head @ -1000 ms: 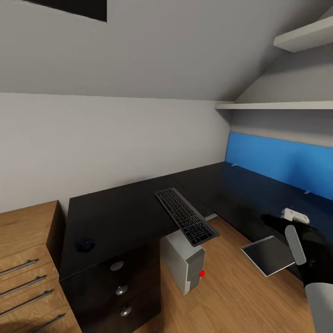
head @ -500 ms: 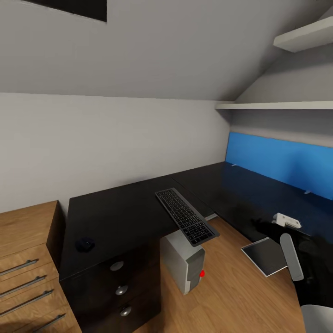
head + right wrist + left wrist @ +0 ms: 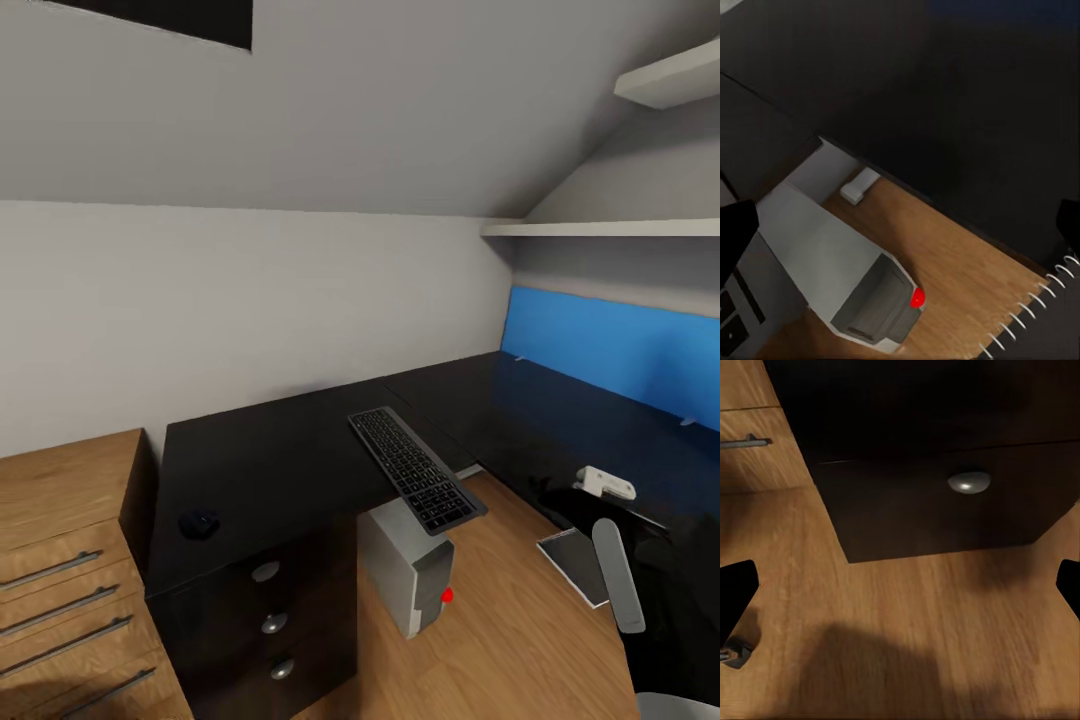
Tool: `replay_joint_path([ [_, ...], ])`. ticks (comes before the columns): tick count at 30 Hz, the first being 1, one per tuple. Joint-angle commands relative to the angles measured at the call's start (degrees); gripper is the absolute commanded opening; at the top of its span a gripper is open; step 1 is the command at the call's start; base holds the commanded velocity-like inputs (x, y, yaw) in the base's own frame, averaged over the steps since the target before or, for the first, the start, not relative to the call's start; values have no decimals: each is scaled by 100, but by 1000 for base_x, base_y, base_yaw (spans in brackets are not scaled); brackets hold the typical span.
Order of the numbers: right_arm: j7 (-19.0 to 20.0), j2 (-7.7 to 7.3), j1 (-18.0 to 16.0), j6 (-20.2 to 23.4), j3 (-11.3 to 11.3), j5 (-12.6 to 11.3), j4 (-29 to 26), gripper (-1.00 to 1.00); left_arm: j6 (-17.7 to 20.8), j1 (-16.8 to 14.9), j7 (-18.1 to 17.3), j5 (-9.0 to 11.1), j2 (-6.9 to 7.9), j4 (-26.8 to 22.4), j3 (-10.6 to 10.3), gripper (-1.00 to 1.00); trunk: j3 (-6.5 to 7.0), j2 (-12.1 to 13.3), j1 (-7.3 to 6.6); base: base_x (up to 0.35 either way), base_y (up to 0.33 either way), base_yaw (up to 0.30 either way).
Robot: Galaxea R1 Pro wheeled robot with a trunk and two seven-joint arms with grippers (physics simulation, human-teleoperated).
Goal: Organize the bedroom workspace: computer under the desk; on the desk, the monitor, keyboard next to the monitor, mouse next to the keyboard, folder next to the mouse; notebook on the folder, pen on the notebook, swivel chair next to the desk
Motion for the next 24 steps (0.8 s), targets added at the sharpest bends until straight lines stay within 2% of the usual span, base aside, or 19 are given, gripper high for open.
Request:
replay_joint_path([
  [1,-48,-2,4,24,1,-62,-13,100,-39,-5,15,51,5,2,-14,100,-5,-3,0,0,0,81],
  [24,-31,-4,33,51,18,-63,-118,100,-44,-6,15,49,5,21,-10,100,-5,-3,0,0,0,10],
])
